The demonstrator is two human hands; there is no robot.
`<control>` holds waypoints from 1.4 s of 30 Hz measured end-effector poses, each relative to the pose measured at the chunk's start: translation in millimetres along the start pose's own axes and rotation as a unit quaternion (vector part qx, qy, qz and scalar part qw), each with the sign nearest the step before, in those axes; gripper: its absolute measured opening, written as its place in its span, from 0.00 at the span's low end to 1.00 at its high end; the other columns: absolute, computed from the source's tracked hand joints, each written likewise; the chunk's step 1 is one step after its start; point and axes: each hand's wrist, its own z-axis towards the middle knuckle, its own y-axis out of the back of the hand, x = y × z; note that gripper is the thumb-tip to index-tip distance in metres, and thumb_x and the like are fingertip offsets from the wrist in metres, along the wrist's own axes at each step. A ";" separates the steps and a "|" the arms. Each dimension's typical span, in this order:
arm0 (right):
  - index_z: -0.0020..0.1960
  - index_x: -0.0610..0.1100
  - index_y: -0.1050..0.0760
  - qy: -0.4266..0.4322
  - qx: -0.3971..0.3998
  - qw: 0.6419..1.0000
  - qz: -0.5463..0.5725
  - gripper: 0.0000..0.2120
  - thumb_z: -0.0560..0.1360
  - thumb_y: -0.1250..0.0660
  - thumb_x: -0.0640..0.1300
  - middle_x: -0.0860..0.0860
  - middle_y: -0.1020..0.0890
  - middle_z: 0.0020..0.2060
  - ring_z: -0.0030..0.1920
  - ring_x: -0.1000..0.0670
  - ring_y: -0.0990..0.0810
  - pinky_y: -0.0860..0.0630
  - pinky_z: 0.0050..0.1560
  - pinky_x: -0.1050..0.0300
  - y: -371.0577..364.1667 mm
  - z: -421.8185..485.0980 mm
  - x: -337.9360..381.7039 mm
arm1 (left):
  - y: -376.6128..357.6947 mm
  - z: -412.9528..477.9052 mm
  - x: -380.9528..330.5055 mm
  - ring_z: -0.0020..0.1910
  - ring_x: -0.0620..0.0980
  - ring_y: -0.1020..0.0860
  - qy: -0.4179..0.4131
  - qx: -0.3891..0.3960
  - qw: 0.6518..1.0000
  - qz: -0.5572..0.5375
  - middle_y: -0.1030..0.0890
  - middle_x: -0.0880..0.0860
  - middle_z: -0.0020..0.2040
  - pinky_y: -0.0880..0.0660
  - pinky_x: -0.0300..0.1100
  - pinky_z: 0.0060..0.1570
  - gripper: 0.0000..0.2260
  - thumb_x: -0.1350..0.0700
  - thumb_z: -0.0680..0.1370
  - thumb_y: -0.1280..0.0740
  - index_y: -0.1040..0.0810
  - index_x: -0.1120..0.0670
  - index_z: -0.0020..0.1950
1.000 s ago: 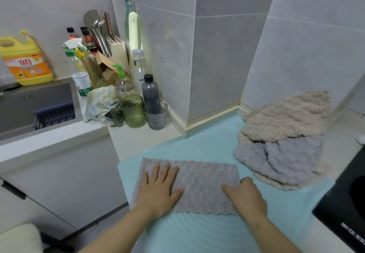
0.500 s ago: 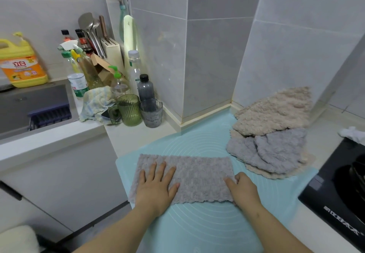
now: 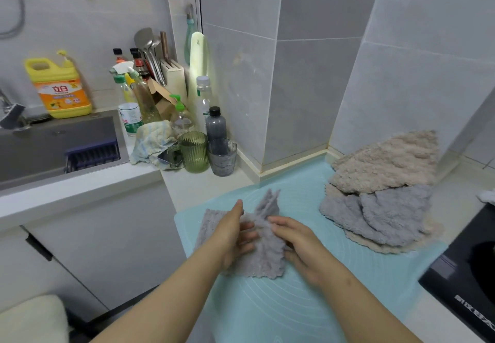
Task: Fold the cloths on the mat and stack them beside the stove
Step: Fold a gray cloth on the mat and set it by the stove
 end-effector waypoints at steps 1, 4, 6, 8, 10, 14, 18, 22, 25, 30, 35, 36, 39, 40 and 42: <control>0.53 0.46 0.21 -0.014 0.033 0.999 -0.011 0.09 0.77 0.37 0.39 0.49 0.17 0.51 0.54 0.50 0.21 0.27 0.58 0.52 -4.6 -1.1 -0.9 | 2.6 0.2 -0.5 0.42 0.53 0.21 0.018 0.024 0.999 -0.011 0.20 0.56 0.45 0.24 0.47 0.47 0.20 0.40 0.79 0.45 0.24 0.54 0.50; 0.51 0.49 0.21 -0.038 0.077 0.995 -0.053 0.12 0.78 0.41 0.38 0.53 0.19 0.53 0.58 0.55 0.24 0.28 0.52 0.60 -11.5 -4.2 -2.5 | 12.8 8.1 3.4 0.54 0.55 0.23 -0.015 0.006 0.998 0.056 0.24 0.56 0.61 0.27 0.51 0.59 0.24 0.40 0.76 0.39 0.30 0.52 0.67; 0.50 0.48 0.21 -0.040 0.064 0.995 -0.062 0.12 0.78 0.42 0.38 0.52 0.18 0.52 0.57 0.54 0.23 0.28 0.51 0.61 -12.0 -5.7 -3.0 | 19.1 8.5 6.8 0.48 0.52 0.24 -0.104 -0.038 0.980 0.167 0.32 0.55 0.68 0.23 0.45 0.49 0.29 0.56 0.77 0.34 0.43 0.44 0.74; 0.50 0.47 0.21 -0.038 0.035 0.997 -0.064 0.10 0.77 0.40 0.38 0.50 0.18 0.51 0.56 0.52 0.21 0.27 0.54 0.58 -11.9 -7.9 -2.2 | 22.5 4.9 6.8 0.36 0.48 0.26 -0.166 -0.035 0.950 0.262 0.31 0.60 0.67 0.26 0.35 0.32 0.31 0.68 0.76 0.38 0.40 0.45 0.73; 0.50 0.47 0.21 -0.032 0.002 0.997 -0.067 0.09 0.76 0.38 0.38 0.48 0.17 0.50 0.53 0.51 0.21 0.26 0.57 0.54 -11.3 -8.0 -2.0 | 30.1 4.1 4.2 0.36 0.45 0.27 -0.206 -0.040 0.927 0.310 0.25 0.56 0.60 0.28 0.33 0.32 0.24 0.71 0.74 0.41 0.26 0.48 0.63; 0.50 0.45 0.21 -0.023 -0.038 0.995 -0.086 0.08 0.74 0.35 0.38 0.48 0.19 0.43 0.43 0.53 0.23 0.28 0.45 0.60 -16.8 -4.3 -1.5 | 54.3 6.6 -7.2 0.28 0.46 0.28 -0.204 -0.077 0.926 0.310 0.24 0.49 0.36 0.32 0.38 0.31 0.17 0.69 0.75 0.40 0.21 0.46 0.46; 0.53 0.45 0.22 -0.021 -0.017 0.989 -0.148 0.08 0.75 0.35 0.39 0.52 0.20 0.47 0.43 0.58 0.24 0.32 0.38 0.68 -29.1 2.4 -7.4 | 77.9 13.8 -7.4 0.30 0.47 0.30 -0.172 -0.055 0.924 0.338 0.29 0.50 0.34 0.32 0.36 0.32 0.12 0.65 0.75 0.34 0.23 0.49 0.51; 0.52 0.47 0.22 0.004 -0.022 0.972 -0.233 0.09 0.76 0.37 0.39 0.54 0.21 0.51 0.52 0.55 0.23 0.30 0.47 0.69 -36.9 7.2 -16.9 | 90.2 19.1 -0.4 0.44 0.49 0.26 -0.150 -0.055 0.904 0.398 0.24 0.52 0.52 0.28 0.36 0.43 0.15 0.62 0.74 0.32 0.24 0.49 0.57; 0.55 0.48 0.23 0.063 -0.056 0.934 -0.346 0.10 0.76 0.39 0.40 0.55 0.23 0.49 0.47 0.57 0.25 0.30 0.44 0.69 -42.4 8.2 -15.3 | 88.6 19.8 3.5 0.62 0.53 0.29 -0.178 -0.106 0.830 0.517 0.32 0.52 0.69 0.31 0.41 0.60 0.18 0.58 0.74 0.32 0.26 0.48 0.63; 0.73 0.49 0.39 0.139 -0.096 0.808 -0.565 0.21 0.80 0.46 0.48 0.51 0.38 0.73 0.73 0.50 0.41 0.43 0.70 0.54 -61.2 26.2 -22.6 | 70.3 20.2 14.8 0.76 0.52 0.51 -0.293 -0.159 0.715 0.614 0.51 0.50 0.78 0.47 0.46 0.72 0.22 0.52 0.81 0.45 0.42 0.50 0.75; 0.77 0.52 0.59 0.072 -0.035 0.753 -0.653 0.27 0.81 0.55 0.56 0.51 0.58 0.77 0.76 0.48 0.59 0.55 0.74 0.48 -66.2 42.7 -54.4 | 73.1 37.1 37.5 0.76 0.50 0.61 -0.186 -0.102 0.685 0.697 0.58 0.49 0.78 0.61 0.50 0.73 0.24 0.46 0.82 0.56 0.56 0.50 0.77; 0.77 0.53 0.60 0.061 -0.036 0.752 -0.656 0.28 0.79 0.59 0.59 0.51 0.59 0.77 0.76 0.48 0.60 0.56 0.74 0.47 -65.8 43.5 -59.6 | 74.6 38.6 39.2 0.76 0.50 0.62 -0.185 -0.103 0.678 0.704 0.58 0.49 0.78 0.62 0.51 0.73 0.24 0.46 0.82 0.56 0.57 0.49 0.77; 0.76 0.54 0.60 0.068 -0.052 0.749 -0.657 0.42 0.64 0.75 0.64 0.51 0.60 0.77 0.76 0.48 0.60 0.58 0.74 0.45 -65.7 45.9 -68.9 | 77.0 41.3 40.3 0.76 0.50 0.62 -0.188 -0.102 0.660 0.720 0.59 0.49 0.78 0.64 0.51 0.73 0.24 0.45 0.82 0.57 0.58 0.49 0.77; 0.76 0.54 0.61 0.069 -0.054 0.749 -0.657 0.45 0.60 0.77 0.63 0.51 0.60 0.77 0.76 0.49 0.60 0.59 0.74 0.45 -65.8 47.1 -70.5 | 77.6 42.6 40.5 0.76 0.49 0.62 -0.189 -0.101 0.658 0.722 0.59 0.48 0.78 0.63 0.50 0.73 0.24 0.45 0.82 0.57 0.58 0.49 0.77; 0.76 0.53 0.61 0.064 -0.053 0.749 -0.658 0.46 0.59 0.78 0.63 0.51 0.60 0.77 0.76 0.49 0.60 0.60 0.74 0.45 -65.4 48.7 -71.8 | 79.2 44.9 41.6 0.76 0.49 0.62 -0.195 -0.099 0.660 0.719 0.59 0.48 0.78 0.63 0.50 0.73 0.24 0.46 0.82 0.57 0.58 0.49 0.77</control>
